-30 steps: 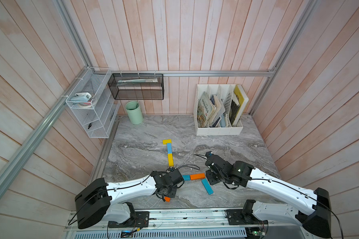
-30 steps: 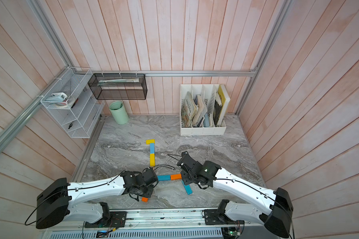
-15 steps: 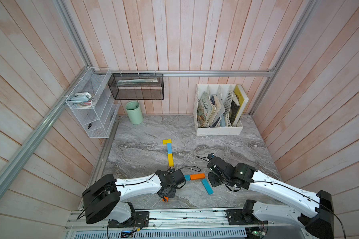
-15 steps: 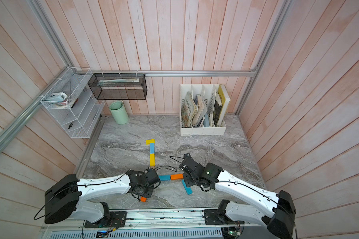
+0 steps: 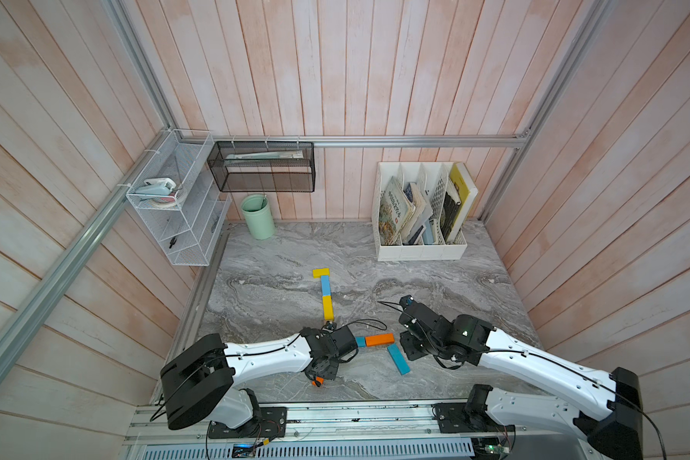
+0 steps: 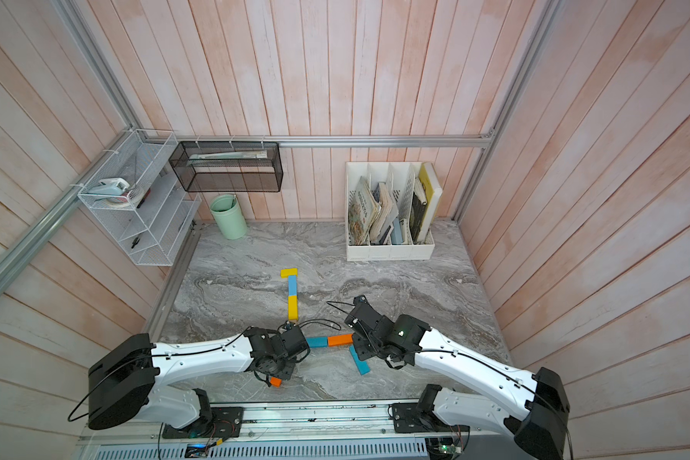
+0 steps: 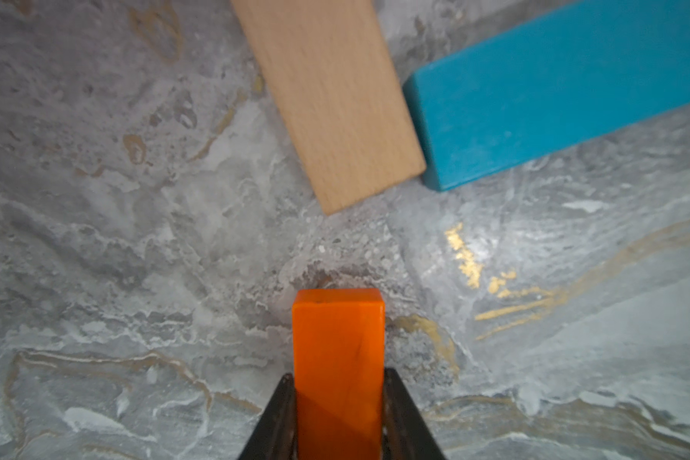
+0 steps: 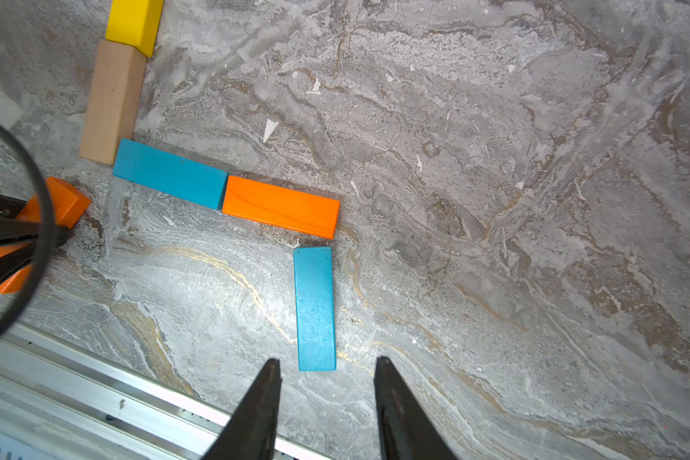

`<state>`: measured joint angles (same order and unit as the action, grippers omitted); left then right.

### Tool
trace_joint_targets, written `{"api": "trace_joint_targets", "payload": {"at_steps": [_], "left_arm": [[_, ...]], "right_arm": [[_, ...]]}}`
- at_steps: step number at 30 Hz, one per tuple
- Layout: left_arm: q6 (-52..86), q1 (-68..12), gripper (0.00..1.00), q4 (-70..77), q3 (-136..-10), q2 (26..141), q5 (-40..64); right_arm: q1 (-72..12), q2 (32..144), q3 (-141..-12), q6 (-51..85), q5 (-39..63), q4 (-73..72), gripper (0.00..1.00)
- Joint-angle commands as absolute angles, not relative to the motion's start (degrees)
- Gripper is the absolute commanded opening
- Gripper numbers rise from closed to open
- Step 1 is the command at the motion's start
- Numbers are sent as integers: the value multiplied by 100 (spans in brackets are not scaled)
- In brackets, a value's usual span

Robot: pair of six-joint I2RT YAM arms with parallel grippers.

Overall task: Assemble a giraffe with building blocks
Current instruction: Assemble the building block at the center of the board.

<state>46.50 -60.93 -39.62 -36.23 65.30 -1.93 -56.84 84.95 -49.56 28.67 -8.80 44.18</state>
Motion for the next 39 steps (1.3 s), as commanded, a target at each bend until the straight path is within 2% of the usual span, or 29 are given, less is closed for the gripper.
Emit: {"api": "trace_joint_targets", "payload": {"at_steps": [1,8,17,26,30,39], "left_arm": [[4570,-6109,0,-3898,-3807,6570,-228],[4399,-6108,0,-3949,-3952,7019,-177],[4227,-6108,0,-4487,-4341,7884,-609],[4299,-6108,0,-4482,-4386,8367,-978],[4195,-6108,4,-4299,-4377,8437,-938],[3966,-6109,4,-4039,-4421,8656,-870]], "right_arm": [[-5661,7982,-5312,2987,-1177,4762,42],[-5656,6975,-5537,3184,-1214,5138,42],[-5662,6285,-5049,3388,-1323,5088,42],[-5661,6078,-4904,3393,-1314,5080,41],[-5660,6073,-4899,3393,-1304,5056,42],[-5660,6160,-4974,3366,-1321,5059,41]]}}
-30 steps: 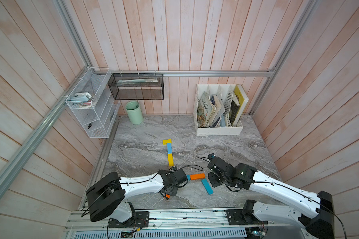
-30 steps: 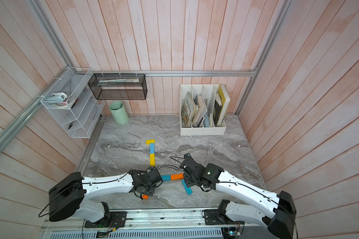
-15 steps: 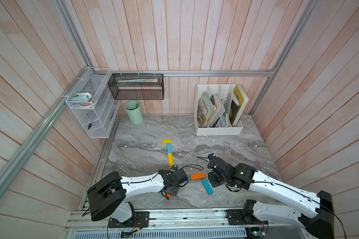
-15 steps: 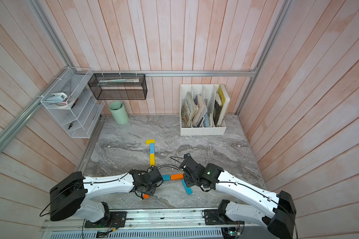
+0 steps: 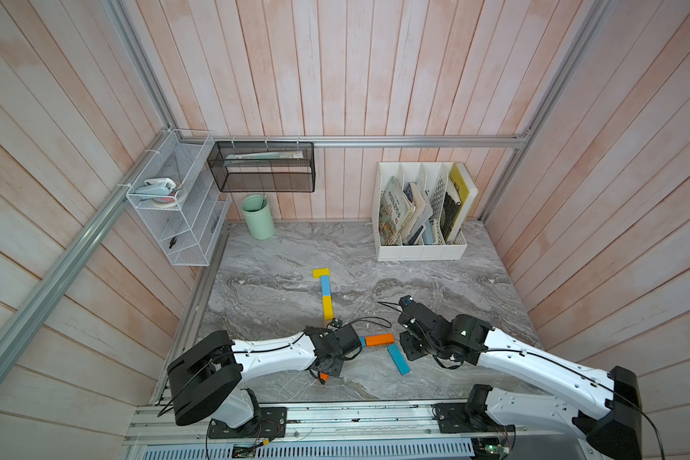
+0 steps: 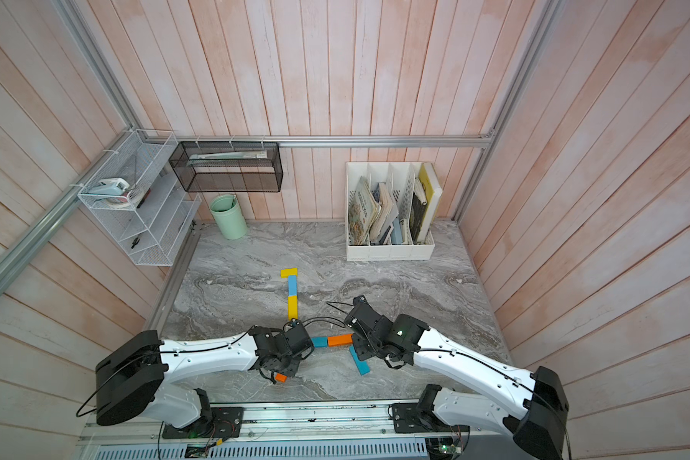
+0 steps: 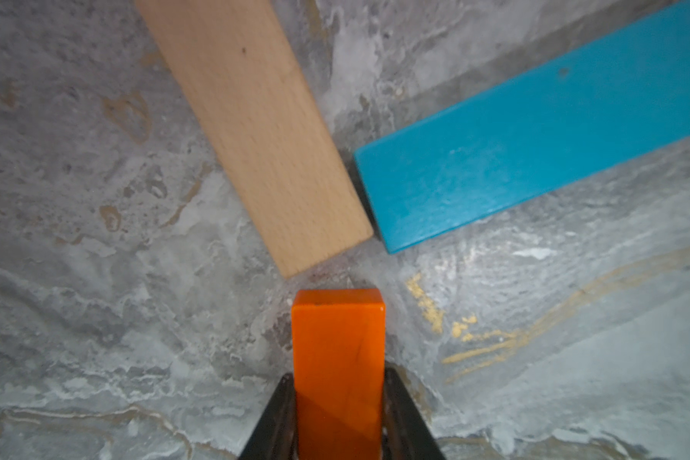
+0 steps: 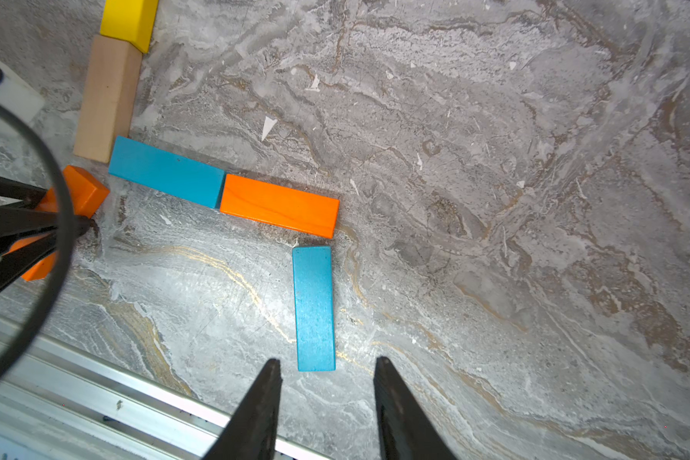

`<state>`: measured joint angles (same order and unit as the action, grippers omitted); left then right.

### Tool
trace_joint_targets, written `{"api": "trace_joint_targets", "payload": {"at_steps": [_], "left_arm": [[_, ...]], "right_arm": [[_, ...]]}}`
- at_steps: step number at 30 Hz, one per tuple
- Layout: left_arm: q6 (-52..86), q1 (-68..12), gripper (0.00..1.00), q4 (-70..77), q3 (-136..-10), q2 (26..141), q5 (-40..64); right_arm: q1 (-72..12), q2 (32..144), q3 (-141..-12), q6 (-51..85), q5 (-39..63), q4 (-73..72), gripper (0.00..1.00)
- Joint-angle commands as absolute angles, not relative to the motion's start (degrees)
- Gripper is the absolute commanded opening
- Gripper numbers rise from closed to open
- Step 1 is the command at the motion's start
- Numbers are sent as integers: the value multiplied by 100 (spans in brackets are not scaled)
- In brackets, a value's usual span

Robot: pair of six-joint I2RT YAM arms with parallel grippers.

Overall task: Assemble a giraffe with building blocks
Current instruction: Assemble the building block at the center of the board.

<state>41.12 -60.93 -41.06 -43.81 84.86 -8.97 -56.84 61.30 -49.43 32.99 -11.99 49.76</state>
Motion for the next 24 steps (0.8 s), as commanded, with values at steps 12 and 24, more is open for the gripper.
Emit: {"api": "trace_joint_targets", "payload": {"at_steps": [12,24], "left_arm": [[3920,-6103,8,-3906,-4408,8679,-873],[3868,-6048,9,-3874,-4448,8795,-967]], "right_arm": [[-5661,6209,-4982,3370,-1313,5060,41],[-5667,6204,-4948,3375,-1284,5054,41]]}}
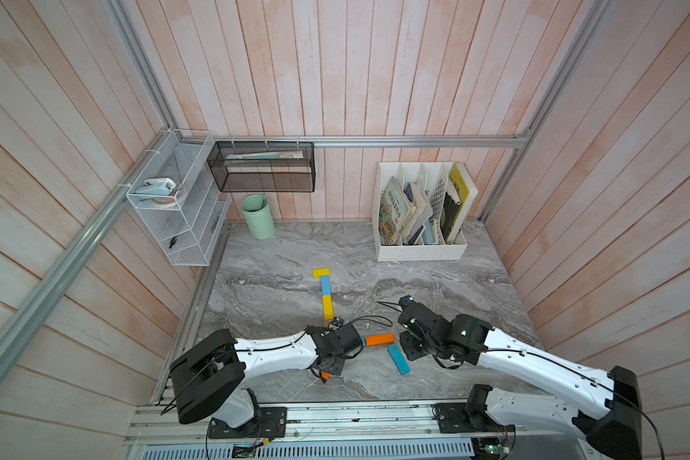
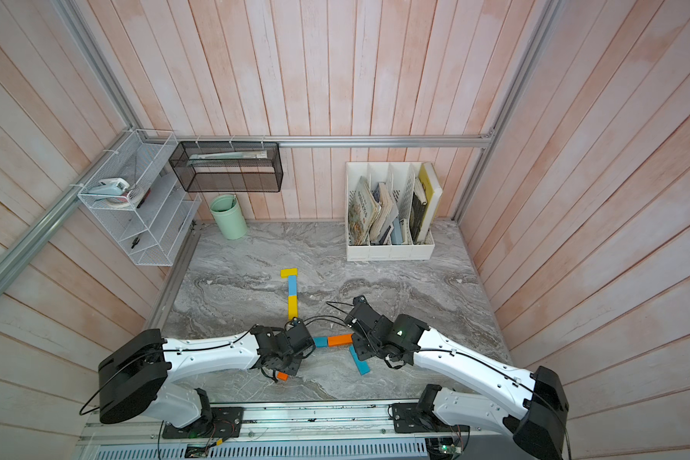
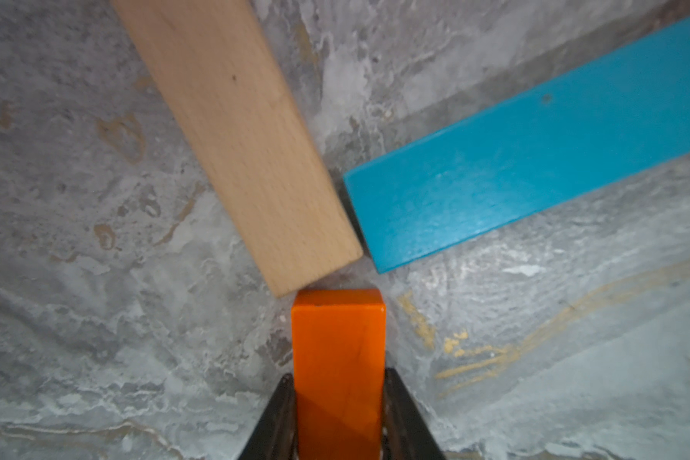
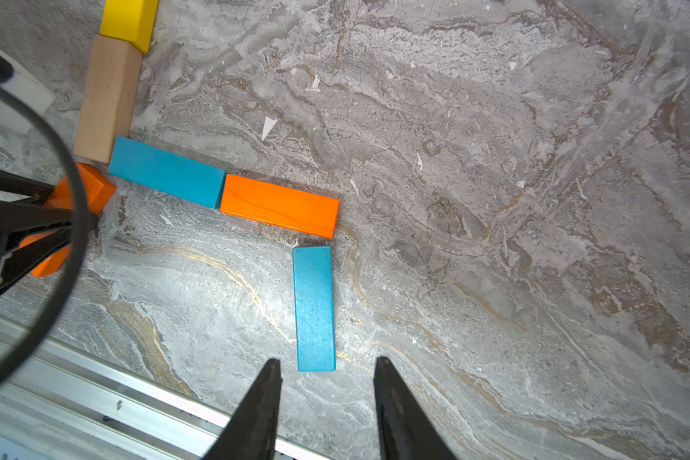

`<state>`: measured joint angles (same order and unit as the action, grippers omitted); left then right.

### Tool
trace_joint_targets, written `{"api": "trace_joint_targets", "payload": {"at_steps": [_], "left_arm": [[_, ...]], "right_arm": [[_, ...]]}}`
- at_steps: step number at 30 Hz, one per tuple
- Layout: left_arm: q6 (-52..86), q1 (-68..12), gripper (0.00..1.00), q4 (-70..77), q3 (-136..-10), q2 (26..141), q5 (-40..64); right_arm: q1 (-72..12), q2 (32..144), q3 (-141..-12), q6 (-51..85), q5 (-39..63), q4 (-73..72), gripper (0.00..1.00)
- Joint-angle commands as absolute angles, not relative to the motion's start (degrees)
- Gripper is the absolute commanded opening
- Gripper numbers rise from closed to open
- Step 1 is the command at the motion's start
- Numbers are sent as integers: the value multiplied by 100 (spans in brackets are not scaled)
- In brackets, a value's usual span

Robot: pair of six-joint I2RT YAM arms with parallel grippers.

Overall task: Assemble a giraffe with building blocks
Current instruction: Assemble the building block at the center of the board.

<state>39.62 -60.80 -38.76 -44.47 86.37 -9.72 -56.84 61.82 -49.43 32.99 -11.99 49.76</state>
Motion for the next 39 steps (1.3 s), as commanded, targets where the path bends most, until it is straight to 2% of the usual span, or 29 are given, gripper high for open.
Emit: {"api": "trace_joint_targets", "payload": {"at_steps": [1,6,11,12,13,14,15,22,30,38,39], "left_arm": [[3867,-6039,9,-3869,-4445,8796,-976],[3876,-6003,10,-3949,-4464,8781,-1024],[3910,-5994,25,-4010,-4462,8693,-1129],[3924,-5994,36,-4030,-4465,8687,-1159],[3929,-5994,60,-4039,-4465,8665,-1177],[3926,-6002,95,-4047,-4467,8651,-1185],[3945,-5994,100,-4059,-4473,8624,-1209],[4090,-6011,100,-4306,-4489,8143,-1273],[4162,-6065,100,-4556,-4770,6893,-1284],[4935,-5954,100,-5544,-4813,7629,-1896],[5014,-5951,88,-5530,-4751,7640,-1835]], "right_arm": [[-5660,6205,-4940,3375,-1288,5054,41],[-5660,6206,-4939,3375,-1283,5053,41],[-5660,6235,-4931,3366,-1266,5015,41],[-5660,6240,-4926,3366,-1255,5009,41],[-5662,6233,-4939,3366,-1255,5009,41],[-5662,6232,-4939,3366,-1248,5009,41],[-5661,6226,-4939,3366,-1250,5010,41],[-5660,6192,-4915,3384,-1277,5010,41],[-5662,5837,-5411,3399,-1147,4886,42],[-5660,5643,-5345,3581,-1101,4990,42],[-5667,5586,-5322,3615,-1079,4981,42]]}}
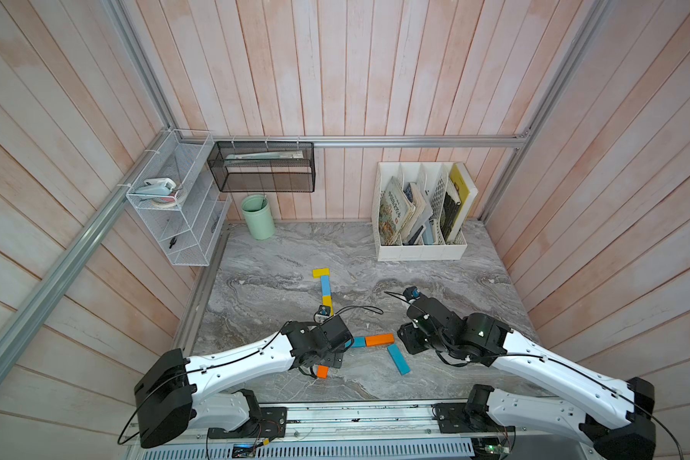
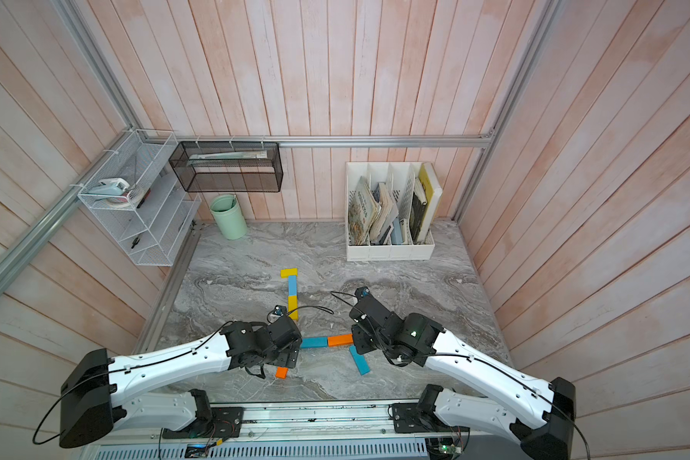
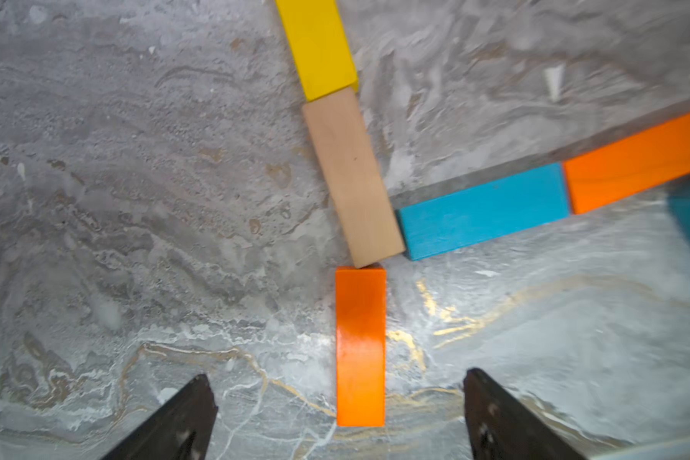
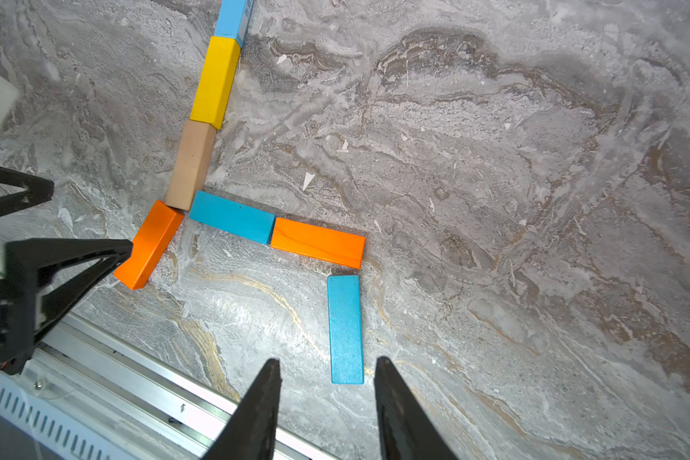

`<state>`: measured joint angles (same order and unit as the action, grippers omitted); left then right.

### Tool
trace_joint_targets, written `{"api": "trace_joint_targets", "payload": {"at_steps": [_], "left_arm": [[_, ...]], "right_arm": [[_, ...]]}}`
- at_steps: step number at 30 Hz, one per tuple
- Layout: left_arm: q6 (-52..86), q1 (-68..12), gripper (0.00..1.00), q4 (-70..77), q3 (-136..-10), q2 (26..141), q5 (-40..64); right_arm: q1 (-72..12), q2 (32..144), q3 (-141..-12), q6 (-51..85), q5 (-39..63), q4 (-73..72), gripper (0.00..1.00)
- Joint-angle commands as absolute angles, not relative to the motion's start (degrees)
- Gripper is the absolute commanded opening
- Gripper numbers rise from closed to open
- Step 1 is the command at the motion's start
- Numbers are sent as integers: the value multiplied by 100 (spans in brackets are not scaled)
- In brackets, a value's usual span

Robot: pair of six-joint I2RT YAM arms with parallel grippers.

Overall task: Assemble a giraffe with building blocks
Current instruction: Assemble the building block at the center of the board.

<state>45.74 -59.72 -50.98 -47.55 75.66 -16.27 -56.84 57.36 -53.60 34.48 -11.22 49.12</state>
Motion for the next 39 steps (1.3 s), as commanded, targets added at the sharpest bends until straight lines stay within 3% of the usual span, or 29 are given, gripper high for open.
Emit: {"api": "trace_joint_targets", "payload": {"at_steps": [1,2,3,7,39], "left_arm": [[5128,-5950,69,-5533,-4687,7611,-1804],[5235,-5950,49,-5556,-4632,7571,-1794],[5381,-5959,38,-5644,-4584,7514,-1817],[5818,-6016,29,-5927,-4325,7227,-2048],[4993,-5899,35,-4300,-4348,8922,-2086]], "right_arm": [[-5661,5533,-5289,3642,-1062,4970,42],[-5668,5498,-5261,3660,-1057,4966,41],[-5661,5469,-5231,3673,-1059,4966,42],[-5661,5506,-5120,3649,-944,4853,42],[-5661,5539,-4951,3551,-860,4807,41]]}}
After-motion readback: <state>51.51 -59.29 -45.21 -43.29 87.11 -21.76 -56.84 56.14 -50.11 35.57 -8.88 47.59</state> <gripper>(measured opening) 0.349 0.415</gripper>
